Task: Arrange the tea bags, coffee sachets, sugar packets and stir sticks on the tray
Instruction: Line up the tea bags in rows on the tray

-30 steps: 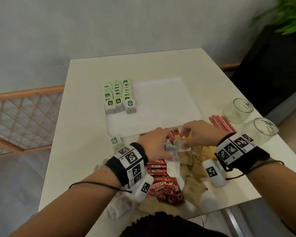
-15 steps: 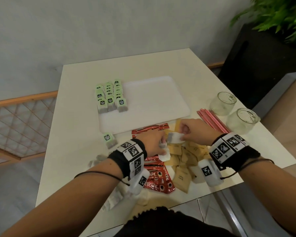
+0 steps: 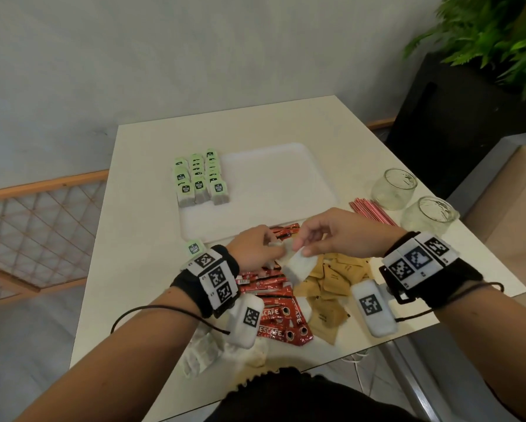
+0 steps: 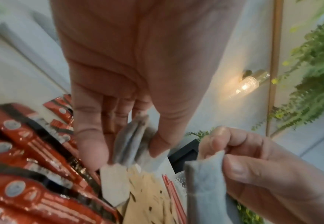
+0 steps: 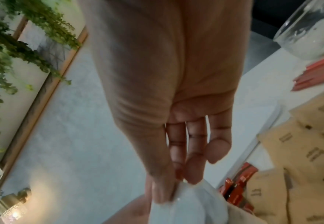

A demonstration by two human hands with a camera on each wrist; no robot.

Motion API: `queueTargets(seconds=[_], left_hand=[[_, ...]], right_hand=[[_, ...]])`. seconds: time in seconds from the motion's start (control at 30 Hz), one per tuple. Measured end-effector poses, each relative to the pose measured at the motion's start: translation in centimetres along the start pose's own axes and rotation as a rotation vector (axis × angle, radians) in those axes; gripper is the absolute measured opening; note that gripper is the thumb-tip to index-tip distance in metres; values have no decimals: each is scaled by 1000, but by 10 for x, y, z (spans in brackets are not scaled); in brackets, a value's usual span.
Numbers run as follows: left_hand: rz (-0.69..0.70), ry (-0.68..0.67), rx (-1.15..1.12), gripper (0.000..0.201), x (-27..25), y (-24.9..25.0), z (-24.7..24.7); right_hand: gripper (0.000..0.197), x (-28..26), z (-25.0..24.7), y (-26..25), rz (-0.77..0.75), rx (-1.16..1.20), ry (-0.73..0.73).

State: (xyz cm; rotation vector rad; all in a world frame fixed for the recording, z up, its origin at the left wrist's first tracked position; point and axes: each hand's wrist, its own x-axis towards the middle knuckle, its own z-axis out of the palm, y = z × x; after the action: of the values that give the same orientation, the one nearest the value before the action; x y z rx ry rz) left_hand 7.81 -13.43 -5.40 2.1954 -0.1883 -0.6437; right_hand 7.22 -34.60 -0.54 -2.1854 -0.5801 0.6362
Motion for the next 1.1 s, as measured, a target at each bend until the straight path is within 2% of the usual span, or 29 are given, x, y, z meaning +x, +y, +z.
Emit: queueTargets(seconds=[0.1, 0.17, 0.23, 0.37, 0.43, 0.5, 0.57, 0.63, 0.77, 0.87, 0.97, 1.03, 1.1], left_hand=[[-51, -70, -278, 12, -5, 3, -1], [-78, -93, -398, 21, -7, 4, -2], [-92, -82, -469, 21, -9, 5, -4], [-29, -78, -360, 13, -13, -3, -9], [-39, -33, -325, 11, -13, -11, -10], [-84, 41, -351, 15, -14, -19, -13], [-106, 129, -367, 19, -16, -26, -16], [-107, 207, -360, 21, -18, -31, -19], [-114, 263, -382, 28, -15, -37, -24], [-132, 264, -410, 60, -12, -37, -25], [-125, 290, -333, 81, -5, -45, -25], [-119, 305, -350, 82, -5, -44, -25], [-117, 318, -363, 69, -8, -39, -25]], right_hand=[[15, 12, 7, 6, 3, 22, 117], [15, 21, 10, 9, 24, 4, 226], [16, 29, 15, 10, 28, 6, 278], [16, 42, 24, 8, 35, 103, 309], [13, 45, 30, 9, 87, 105, 354], [25, 46, 39, 14, 207, -43, 362], [46, 47, 49, 21, 334, -254, 304], [55, 48, 58, 27, 383, -350, 266], [44, 52, 62, 28, 357, -366, 245], [29, 52, 58, 28, 356, -302, 227], [20, 51, 54, 30, 330, -227, 236], [15, 50, 51, 28, 315, -218, 245], [14, 49, 49, 25, 303, -207, 254]])
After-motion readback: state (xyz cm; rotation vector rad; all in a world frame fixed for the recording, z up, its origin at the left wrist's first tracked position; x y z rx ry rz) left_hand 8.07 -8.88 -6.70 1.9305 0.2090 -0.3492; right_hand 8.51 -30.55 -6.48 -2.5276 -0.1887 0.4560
